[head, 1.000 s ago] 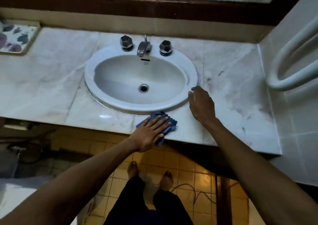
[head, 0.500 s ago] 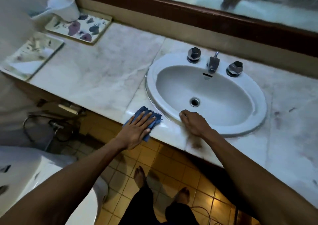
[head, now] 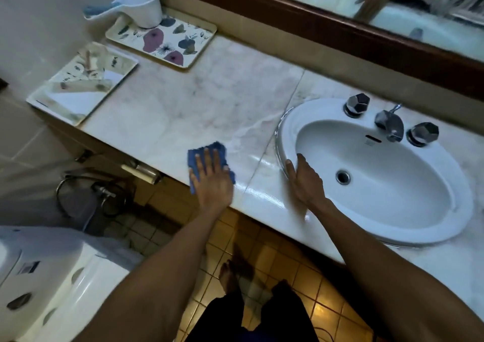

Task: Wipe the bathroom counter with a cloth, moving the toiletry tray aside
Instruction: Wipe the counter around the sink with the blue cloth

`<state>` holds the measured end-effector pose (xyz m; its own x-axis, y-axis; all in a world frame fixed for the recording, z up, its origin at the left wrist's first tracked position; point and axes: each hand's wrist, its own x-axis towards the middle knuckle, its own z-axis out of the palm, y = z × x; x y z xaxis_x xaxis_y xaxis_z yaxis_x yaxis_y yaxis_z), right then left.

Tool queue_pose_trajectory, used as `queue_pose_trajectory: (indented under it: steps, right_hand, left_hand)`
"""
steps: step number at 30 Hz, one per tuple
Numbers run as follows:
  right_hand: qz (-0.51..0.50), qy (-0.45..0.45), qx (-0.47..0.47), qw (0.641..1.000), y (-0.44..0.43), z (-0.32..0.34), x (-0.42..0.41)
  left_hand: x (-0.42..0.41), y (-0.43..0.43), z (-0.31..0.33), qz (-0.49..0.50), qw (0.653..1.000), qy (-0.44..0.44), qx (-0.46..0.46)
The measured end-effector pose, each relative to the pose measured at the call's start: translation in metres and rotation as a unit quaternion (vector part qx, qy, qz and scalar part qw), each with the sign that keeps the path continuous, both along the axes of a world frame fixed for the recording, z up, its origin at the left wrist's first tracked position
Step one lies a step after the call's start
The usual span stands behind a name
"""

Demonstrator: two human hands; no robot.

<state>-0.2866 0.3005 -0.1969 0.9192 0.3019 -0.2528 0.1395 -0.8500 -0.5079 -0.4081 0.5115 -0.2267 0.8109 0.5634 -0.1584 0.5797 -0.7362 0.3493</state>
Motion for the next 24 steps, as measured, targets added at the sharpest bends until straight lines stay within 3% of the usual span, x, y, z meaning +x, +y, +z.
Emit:
queue_pose_trajectory:
  steps: [2, 6, 8, 12, 15, 17, 21, 24]
  right_hand:
    - [-0.015, -0.005, -0.005, 1.000, 0.012, 0.001, 0.002]
    - [-0.011, -0.037, 0.019, 0.999, 0.031, -0.005, 0.016]
    - [0.027, -0.075, -0.014, 0.997, 0.035, -0.012, 0.024]
    - [0.060, -0.151, -0.113, 0.980, 0.043, -0.024, 0.035]
    - [0.060, -0.154, -0.131, 0.978, 0.053, -0.028, 0.052]
    - [0.061, -0.149, -0.119, 0.980, 0.062, -0.028, 0.069]
    - [0.035, -0.132, -0.077, 0.988, 0.084, -0.021, 0.110]
    - [0.021, -0.105, -0.087, 0.990, 0.102, -0.016, 0.151]
  left_hand:
    - [-0.004, -0.029, -0.008, -0.135, 0.990, -0.019, 0.017]
    - [-0.010, 0.011, -0.016, -0.391, 0.919, -0.042, 0.021]
    - [-0.004, 0.065, -0.024, -0.388, 0.919, -0.051, 0.048]
    - [0.019, 0.167, -0.017, -0.161, 0.985, -0.025, 0.063]
    - [0.064, 0.174, -0.008, 0.004, 1.000, 0.013, 0.022]
    - [0.101, 0.155, -0.009, 0.039, 0.999, 0.007, 0.029]
    - [0.145, 0.089, -0.007, -0.132, 0.988, -0.037, 0.067]
    - [0.137, 0.058, -0.008, -0.304, 0.949, -0.073, 0.051]
